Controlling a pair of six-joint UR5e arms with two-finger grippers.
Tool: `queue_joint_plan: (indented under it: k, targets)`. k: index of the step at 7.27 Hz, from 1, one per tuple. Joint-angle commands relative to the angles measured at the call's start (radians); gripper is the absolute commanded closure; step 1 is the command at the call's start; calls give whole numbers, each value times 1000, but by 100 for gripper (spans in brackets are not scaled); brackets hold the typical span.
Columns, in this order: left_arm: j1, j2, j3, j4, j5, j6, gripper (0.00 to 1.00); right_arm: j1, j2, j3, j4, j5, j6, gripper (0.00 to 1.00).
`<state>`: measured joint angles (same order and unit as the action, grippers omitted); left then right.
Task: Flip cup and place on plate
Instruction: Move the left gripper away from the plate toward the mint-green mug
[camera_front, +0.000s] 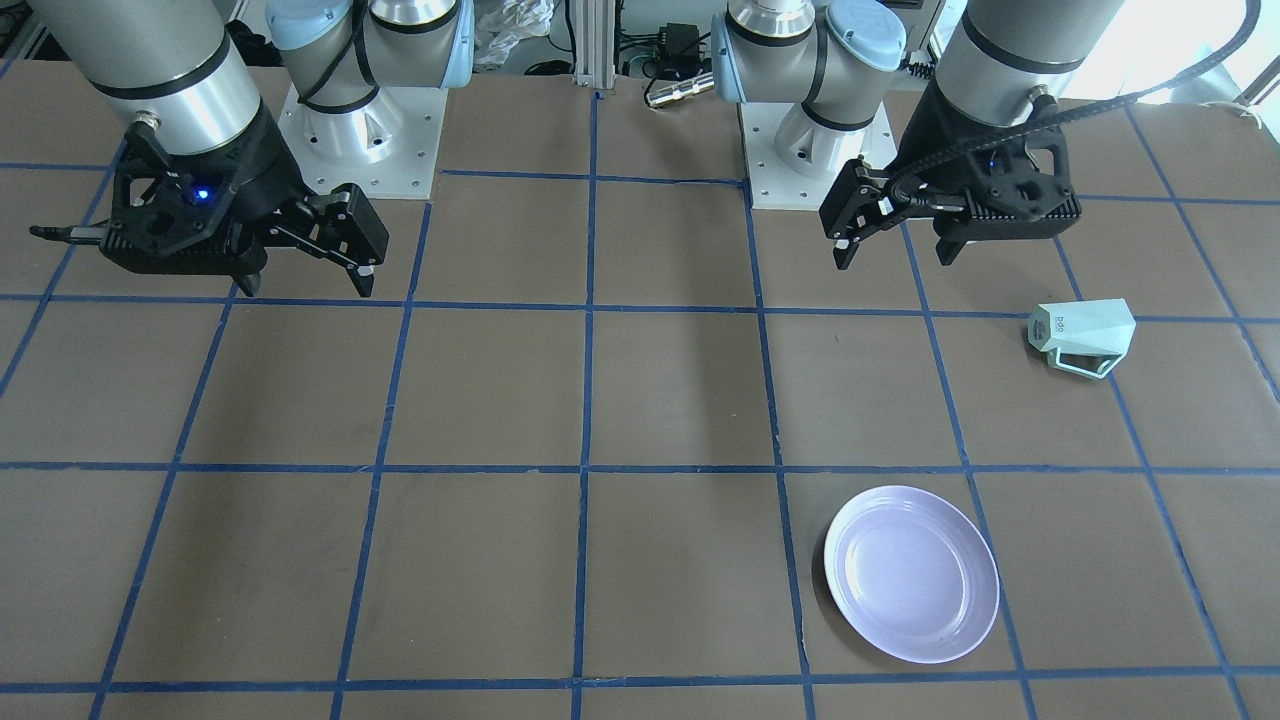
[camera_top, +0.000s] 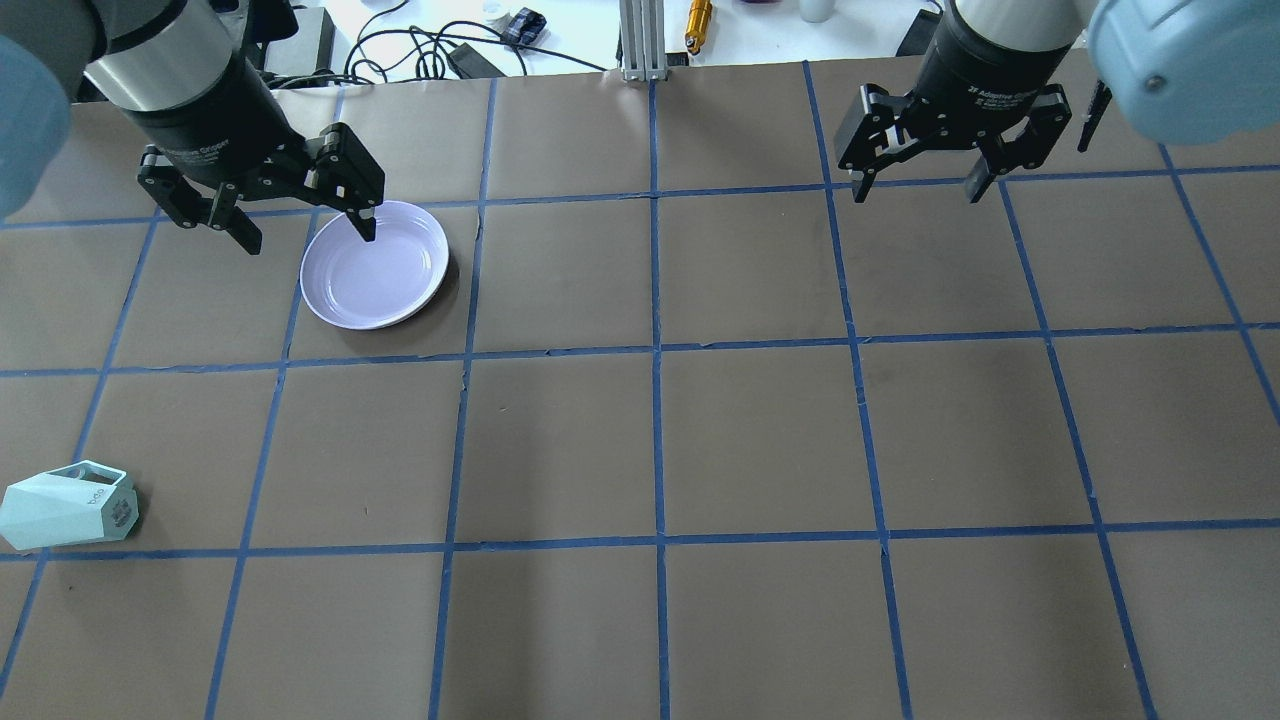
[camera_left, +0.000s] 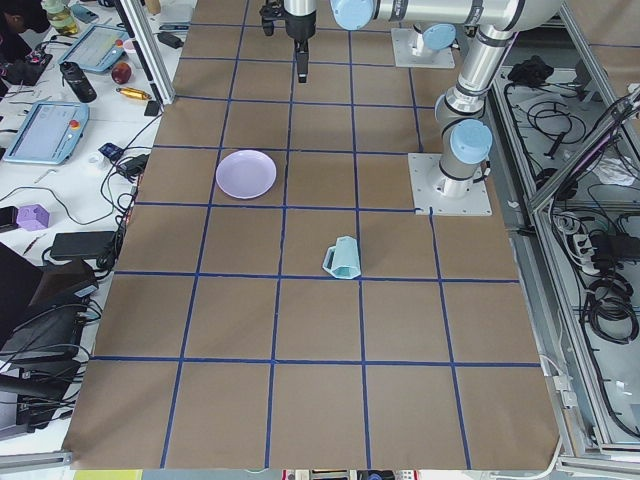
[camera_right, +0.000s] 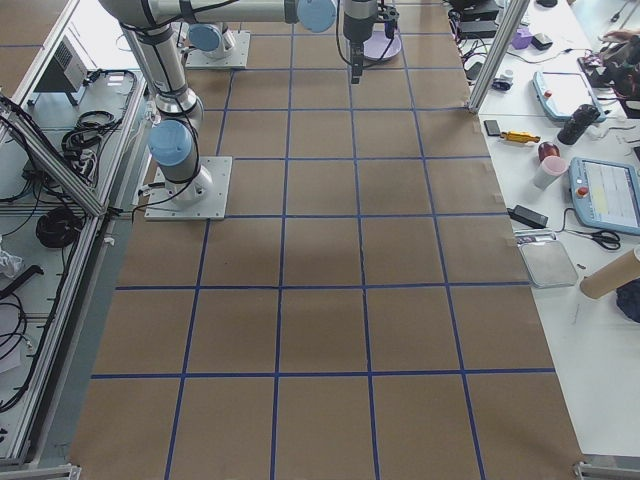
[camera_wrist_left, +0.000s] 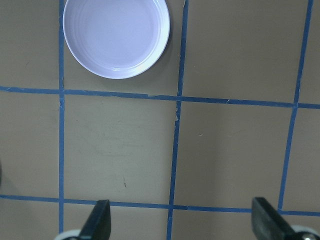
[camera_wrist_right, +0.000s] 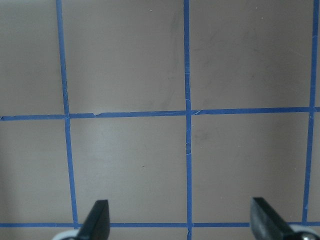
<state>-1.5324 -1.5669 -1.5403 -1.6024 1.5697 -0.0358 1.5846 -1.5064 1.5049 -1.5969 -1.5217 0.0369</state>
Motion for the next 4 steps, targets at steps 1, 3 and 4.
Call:
queue_joint_plan:
  k: [1, 3, 4]
  targets:
    - [0, -1, 2, 1, 1, 34, 0, 0, 0, 0, 0, 0, 0, 0]
    - [0, -2, 0, 1, 1, 42, 0, 0, 0, 0, 0, 0, 0, 0]
    - [0, -2, 0, 1, 3, 65, 0, 0, 0, 0, 0, 0, 0, 0]
